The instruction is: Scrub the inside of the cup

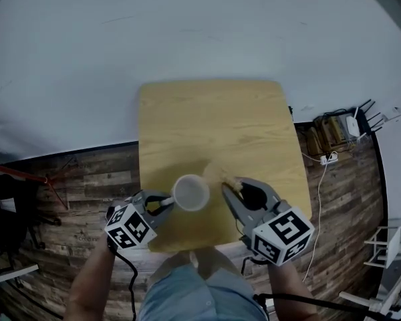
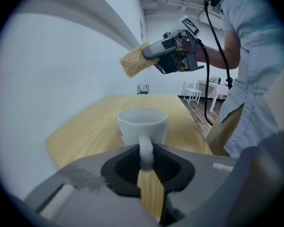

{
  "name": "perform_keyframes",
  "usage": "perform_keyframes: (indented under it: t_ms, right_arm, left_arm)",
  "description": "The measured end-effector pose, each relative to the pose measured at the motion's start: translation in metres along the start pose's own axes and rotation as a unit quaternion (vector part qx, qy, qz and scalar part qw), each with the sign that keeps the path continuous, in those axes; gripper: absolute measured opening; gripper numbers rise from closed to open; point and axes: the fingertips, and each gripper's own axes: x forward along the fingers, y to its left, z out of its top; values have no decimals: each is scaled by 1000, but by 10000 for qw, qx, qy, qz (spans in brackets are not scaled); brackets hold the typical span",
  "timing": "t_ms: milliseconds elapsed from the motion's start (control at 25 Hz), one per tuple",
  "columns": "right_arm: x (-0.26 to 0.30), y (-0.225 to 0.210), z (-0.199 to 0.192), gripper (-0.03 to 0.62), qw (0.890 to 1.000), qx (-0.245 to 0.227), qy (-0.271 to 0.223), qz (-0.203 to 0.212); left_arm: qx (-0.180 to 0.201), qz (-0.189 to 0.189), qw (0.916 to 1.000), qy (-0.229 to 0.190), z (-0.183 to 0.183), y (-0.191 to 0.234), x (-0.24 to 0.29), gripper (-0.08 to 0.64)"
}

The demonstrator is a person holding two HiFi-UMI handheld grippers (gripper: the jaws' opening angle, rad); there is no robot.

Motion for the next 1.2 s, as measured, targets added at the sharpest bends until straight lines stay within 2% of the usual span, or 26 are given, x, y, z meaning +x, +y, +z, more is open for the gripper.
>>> perform_keyframes:
  t_ms: [200, 360, 600, 720, 800, 880, 960, 1080, 1200]
  right_arm:
    - [-1, 8, 8, 60, 9999, -59, -118, -108]
    - [-1, 12, 11, 60, 9996, -120, -149, -199]
    - [2, 16, 10, 61, 9994, -151, -172, -253]
    - [6, 18, 12, 61, 9994, -139, -240, -220]
    - [9, 20, 15, 61, 9992, -140, -320, -168]
    - [12, 23, 20, 61, 9990, -142, -419, -87]
    - [15, 27, 26, 61, 9985, -165, -523, -10]
    - [19, 32, 38, 61, 9973, -288, -682, 23]
    - [22, 35, 53, 61, 9954, -471, -839, -26]
  left_arm:
    - [-216, -28, 9998, -15, -25, -2, 2, 72]
    - [-470, -53, 9985, -269, -32, -4, -1, 72]
    - [-149, -94, 9998, -112, -38, -7, -14, 89]
    - [-303, 27, 9994, -134, -43, -7, -36, 91]
    - [-489, 221, 9980, -336, -36, -3, -57, 91]
    - [-801, 477, 9918, -875, -9, 6, -82, 91]
    - [-1072, 819, 9805, -1428, 26, 18, -107, 91]
    - [-1260, 1508, 9631, -1837, 78, 36, -134, 91]
    - [-1326, 2196, 9409, -2210, 120, 55, -158, 89]
